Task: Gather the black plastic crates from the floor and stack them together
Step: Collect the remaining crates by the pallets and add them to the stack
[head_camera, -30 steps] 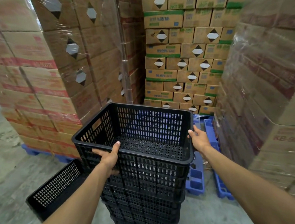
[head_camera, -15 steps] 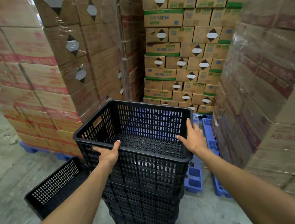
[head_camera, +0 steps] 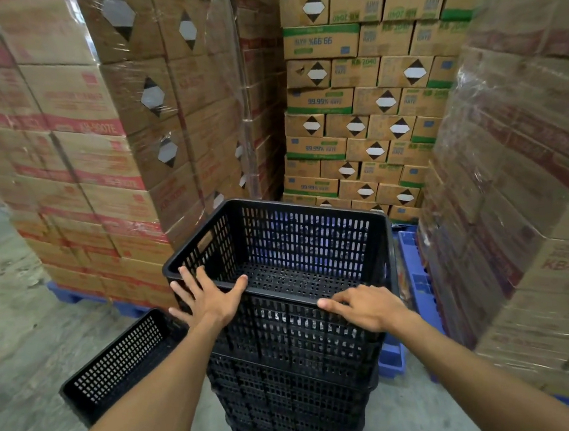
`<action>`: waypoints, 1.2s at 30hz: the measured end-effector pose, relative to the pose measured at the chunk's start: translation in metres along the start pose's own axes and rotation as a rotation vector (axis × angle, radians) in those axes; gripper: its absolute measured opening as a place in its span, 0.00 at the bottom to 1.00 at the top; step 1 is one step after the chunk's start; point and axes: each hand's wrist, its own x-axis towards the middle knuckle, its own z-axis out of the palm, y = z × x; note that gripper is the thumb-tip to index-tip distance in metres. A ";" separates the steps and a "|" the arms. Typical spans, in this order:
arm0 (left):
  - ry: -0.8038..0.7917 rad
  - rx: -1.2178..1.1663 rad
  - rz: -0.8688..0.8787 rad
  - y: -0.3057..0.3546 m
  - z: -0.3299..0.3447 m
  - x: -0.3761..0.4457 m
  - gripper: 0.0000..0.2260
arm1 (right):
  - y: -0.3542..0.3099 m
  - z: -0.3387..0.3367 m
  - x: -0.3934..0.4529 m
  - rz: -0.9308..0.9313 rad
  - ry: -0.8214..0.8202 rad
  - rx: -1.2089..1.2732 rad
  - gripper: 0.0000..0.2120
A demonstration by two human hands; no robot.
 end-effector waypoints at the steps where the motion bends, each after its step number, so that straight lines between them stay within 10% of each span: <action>1: -0.020 0.016 0.003 0.000 0.000 0.000 0.53 | 0.000 -0.001 -0.001 0.011 0.000 0.002 0.49; 10: -0.091 0.026 0.151 -0.033 -0.033 0.010 0.42 | -0.044 -0.019 0.012 -0.186 0.000 0.112 0.33; 22: 0.101 -0.232 -0.094 -0.193 -0.138 0.109 0.28 | -0.330 0.014 0.160 -0.791 0.070 0.212 0.22; 36: -0.095 -0.219 -0.466 -0.391 -0.206 0.205 0.22 | -0.481 0.173 0.351 -0.371 -0.398 0.359 0.28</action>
